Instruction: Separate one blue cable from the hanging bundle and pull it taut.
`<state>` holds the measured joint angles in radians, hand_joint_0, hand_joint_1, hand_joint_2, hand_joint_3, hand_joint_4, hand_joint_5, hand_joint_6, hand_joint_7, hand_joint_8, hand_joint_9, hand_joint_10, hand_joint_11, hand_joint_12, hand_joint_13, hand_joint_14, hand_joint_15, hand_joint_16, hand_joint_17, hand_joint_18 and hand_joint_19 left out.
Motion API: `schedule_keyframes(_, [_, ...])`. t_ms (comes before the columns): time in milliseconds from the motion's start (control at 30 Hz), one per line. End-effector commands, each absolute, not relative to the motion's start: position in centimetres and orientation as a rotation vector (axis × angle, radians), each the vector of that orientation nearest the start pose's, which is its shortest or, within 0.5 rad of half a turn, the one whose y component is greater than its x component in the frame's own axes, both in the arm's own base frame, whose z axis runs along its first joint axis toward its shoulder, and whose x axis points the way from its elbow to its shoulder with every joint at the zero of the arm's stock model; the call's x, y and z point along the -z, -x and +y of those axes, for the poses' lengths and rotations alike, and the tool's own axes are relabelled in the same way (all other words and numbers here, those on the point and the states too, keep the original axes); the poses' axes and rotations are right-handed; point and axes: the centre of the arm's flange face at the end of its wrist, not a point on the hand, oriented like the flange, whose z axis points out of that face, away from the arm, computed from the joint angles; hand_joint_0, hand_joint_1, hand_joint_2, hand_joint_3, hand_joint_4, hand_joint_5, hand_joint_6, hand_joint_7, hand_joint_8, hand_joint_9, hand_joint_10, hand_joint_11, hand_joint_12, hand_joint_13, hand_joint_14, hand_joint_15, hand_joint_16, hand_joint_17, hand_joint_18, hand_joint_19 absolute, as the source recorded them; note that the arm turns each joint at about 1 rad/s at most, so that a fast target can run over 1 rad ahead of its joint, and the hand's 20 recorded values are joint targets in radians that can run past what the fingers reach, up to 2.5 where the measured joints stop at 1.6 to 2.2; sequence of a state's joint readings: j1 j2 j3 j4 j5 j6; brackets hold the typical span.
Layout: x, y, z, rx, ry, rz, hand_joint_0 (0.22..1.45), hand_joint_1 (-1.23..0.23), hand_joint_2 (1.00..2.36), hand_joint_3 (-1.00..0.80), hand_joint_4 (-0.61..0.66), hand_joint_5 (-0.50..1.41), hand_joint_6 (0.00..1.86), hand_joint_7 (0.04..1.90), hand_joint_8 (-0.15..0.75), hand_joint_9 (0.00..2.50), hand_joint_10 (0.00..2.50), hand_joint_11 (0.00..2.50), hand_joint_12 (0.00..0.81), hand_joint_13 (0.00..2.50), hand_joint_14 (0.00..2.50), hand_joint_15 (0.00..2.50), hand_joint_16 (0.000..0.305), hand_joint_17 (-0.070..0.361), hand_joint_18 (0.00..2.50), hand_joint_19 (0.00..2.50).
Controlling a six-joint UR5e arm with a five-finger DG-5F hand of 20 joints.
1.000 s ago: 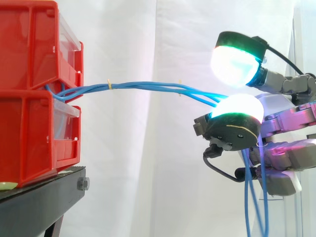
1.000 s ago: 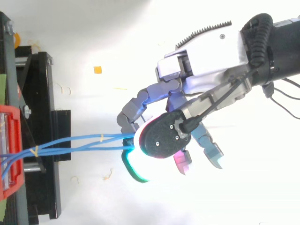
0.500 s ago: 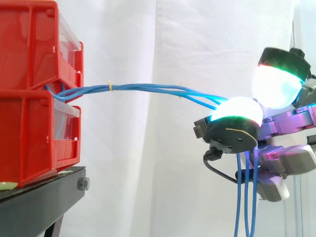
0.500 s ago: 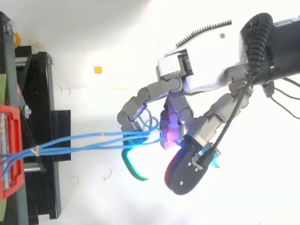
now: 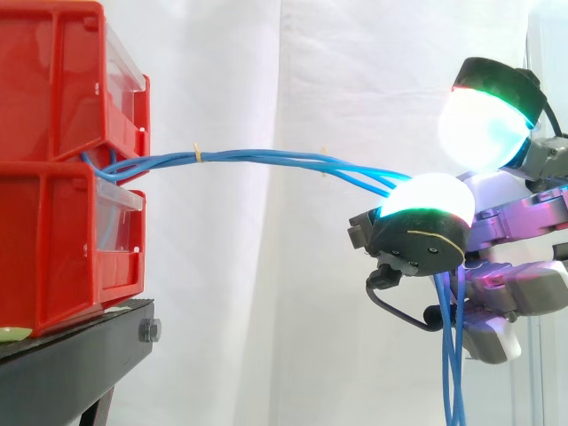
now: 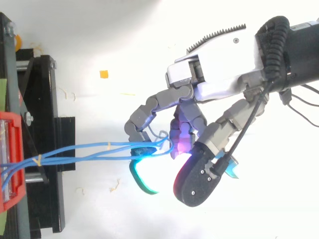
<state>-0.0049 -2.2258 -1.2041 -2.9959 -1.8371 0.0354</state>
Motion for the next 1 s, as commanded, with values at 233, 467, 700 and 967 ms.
schedule_keyframes(233, [-27.56,-71.54,-11.05,-1.368,-1.226,1.485,0.75,-0.82,1.02,-0.3,0.04,0.14,0.5,1.25,0.096,1.86,0.01,0.2,0.25,1.23,0.02,0.4,0.06,0.136,0.86,0.52])
schedule_keyframes(467, [-27.54,-71.5,-11.03,-1.368,-1.228,1.488,0.74,-0.84,1.02,-0.19,0.01,0.15,0.5,1.25,0.103,1.86,0.01,0.21,0.249,1.23,0.01,0.4,0.06,0.134,0.87,0.52])
schedule_keyframes(700, [-27.54,-71.55,-10.7,-1.343,-1.188,1.509,0.74,-0.86,1.02,-0.14,0.01,0.15,0.5,1.26,0.11,1.87,0.01,0.2,0.251,1.26,0.01,0.39,0.06,0.135,0.88,0.51])
schedule_keyframes(967, [-27.68,-71.8,-10.98,-0.993,-0.817,1.617,0.74,-0.86,1.02,-0.14,0.01,0.15,0.5,1.26,0.109,1.89,0.01,0.21,0.248,1.28,0.02,0.39,0.059,0.133,0.89,0.52])
